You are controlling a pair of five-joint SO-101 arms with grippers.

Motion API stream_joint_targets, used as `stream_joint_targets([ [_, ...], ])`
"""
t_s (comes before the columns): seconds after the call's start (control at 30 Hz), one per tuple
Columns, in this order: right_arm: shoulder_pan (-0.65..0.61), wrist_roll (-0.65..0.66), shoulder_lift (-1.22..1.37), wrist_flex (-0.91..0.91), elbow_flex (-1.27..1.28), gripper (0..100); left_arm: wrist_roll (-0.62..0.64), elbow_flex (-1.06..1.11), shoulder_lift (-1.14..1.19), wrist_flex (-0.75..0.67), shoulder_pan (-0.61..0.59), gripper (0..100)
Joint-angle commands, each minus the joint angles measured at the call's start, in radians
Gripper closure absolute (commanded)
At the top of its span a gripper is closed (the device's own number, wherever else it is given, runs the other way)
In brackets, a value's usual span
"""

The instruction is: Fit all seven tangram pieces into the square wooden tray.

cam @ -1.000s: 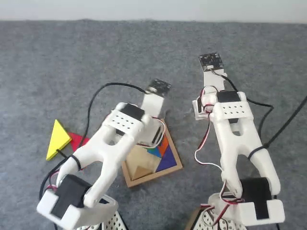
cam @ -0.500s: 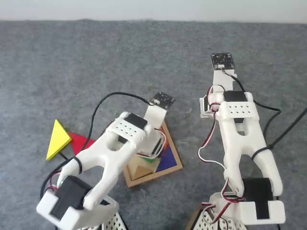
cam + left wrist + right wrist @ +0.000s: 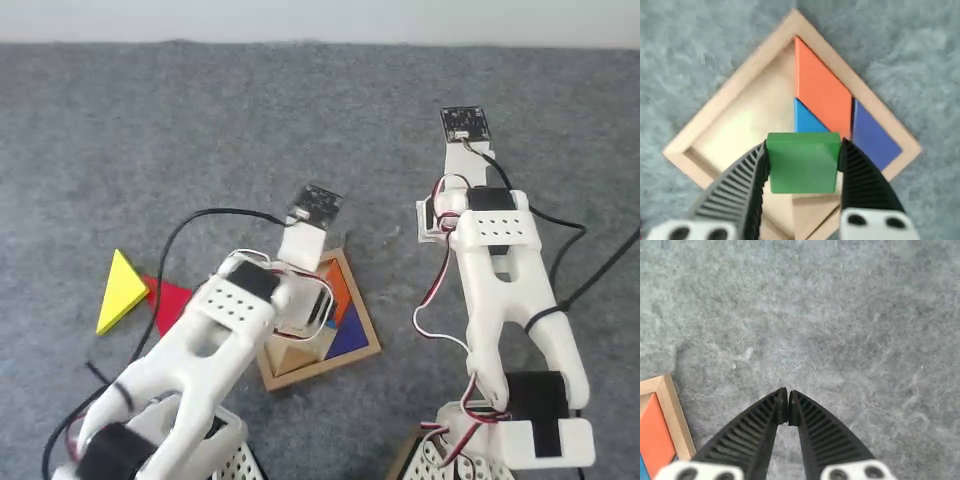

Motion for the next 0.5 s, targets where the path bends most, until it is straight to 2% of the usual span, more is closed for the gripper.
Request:
stream_joint_targets([
  [0.0, 0.005, -0.012, -0.021, -0.01, -0.055, 97.2, 0.005, -0.005, -0.101, 0.025, -0.011, 89],
  [0.13, 0.005, -0.012, -0.018, -0.013, -0.054, 97.2, 0.006, 0.005, -0.1, 0.029, -0.009, 86],
  [0.47, 0.005, -0.012, -0.019, -0.015, -0.054, 97.2, 0.002, 0.027, -0.1, 0.038, -0.006, 86],
])
